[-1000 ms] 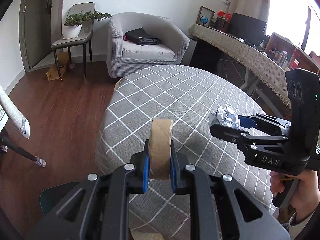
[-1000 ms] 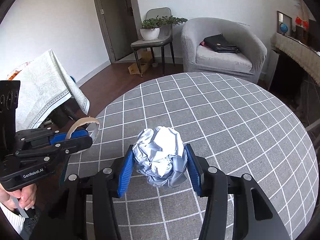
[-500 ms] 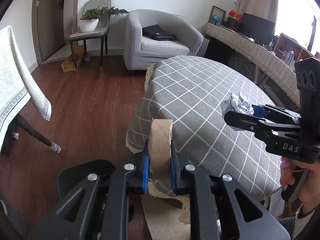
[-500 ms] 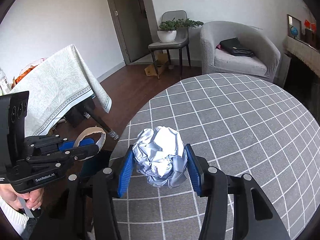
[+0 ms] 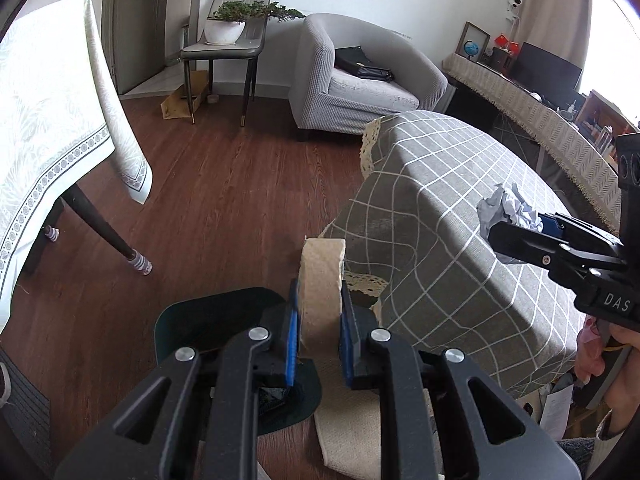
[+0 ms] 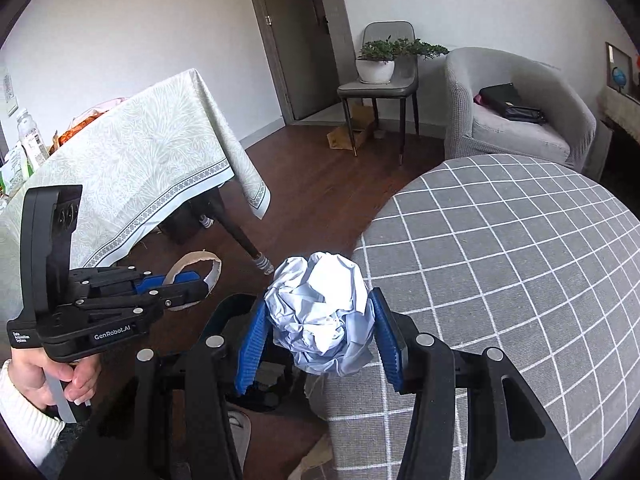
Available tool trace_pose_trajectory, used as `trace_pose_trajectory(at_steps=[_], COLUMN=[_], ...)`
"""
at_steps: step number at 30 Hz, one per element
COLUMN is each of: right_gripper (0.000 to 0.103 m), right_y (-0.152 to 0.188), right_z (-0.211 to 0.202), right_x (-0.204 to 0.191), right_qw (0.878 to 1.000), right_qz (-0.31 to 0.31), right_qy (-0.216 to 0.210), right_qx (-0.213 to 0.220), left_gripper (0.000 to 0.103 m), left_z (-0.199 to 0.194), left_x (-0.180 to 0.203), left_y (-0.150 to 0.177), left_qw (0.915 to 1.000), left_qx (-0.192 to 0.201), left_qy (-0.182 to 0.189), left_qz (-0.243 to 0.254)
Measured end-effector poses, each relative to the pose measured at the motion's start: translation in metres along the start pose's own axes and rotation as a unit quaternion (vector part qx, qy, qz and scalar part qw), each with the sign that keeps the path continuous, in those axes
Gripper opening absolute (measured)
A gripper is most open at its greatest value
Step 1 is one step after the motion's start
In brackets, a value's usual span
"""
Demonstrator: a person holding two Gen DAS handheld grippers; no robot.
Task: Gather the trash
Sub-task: 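Carry the tape roll and paper ball over the teal bin, then open left tool to drop the tape roll while right tool releases the paper into the bin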
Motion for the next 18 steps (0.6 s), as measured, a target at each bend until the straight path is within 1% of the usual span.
trace_pose_trajectory(at_steps=[7,15,18], right_gripper=[0.05,0.05,0.05], right_y=[-0.009,-0.017,-0.021], right_z=[0.027,0.058,0.067], right_x=[-0.032,-0.062,-0.069], right_qw=[0.999,0.998,0.997], right_qz=[-0.019,-0.041,-0.044], right_qy=[-0.019,-0.03,-0.034], right_qx=[-0.018,-0.042,-0.047], left_gripper=[0.019,0.019,0.019], left_z=[0.014,0.039,0.046], left_x=[-0.038,-0.073,-0.084], left_y=[0.016,0.042,0.049], left_qw=[0.9994,0.9955,0.994], left_qx=[-0.027,-0.079,-0.094], left_qy=[-0.016,-0.039,-0.042], left_qz=[-0.018,-0.034,-0.036])
Point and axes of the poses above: each gripper's, at about its wrist camera, not at the fingertips, and z roughly the way its jaws point, x to its right, y to its underside, the point moved 4 cm from there along z, roughly the way its jaws point, and after that the axes turned 12 degrees about -x, right-handed, at the moved point
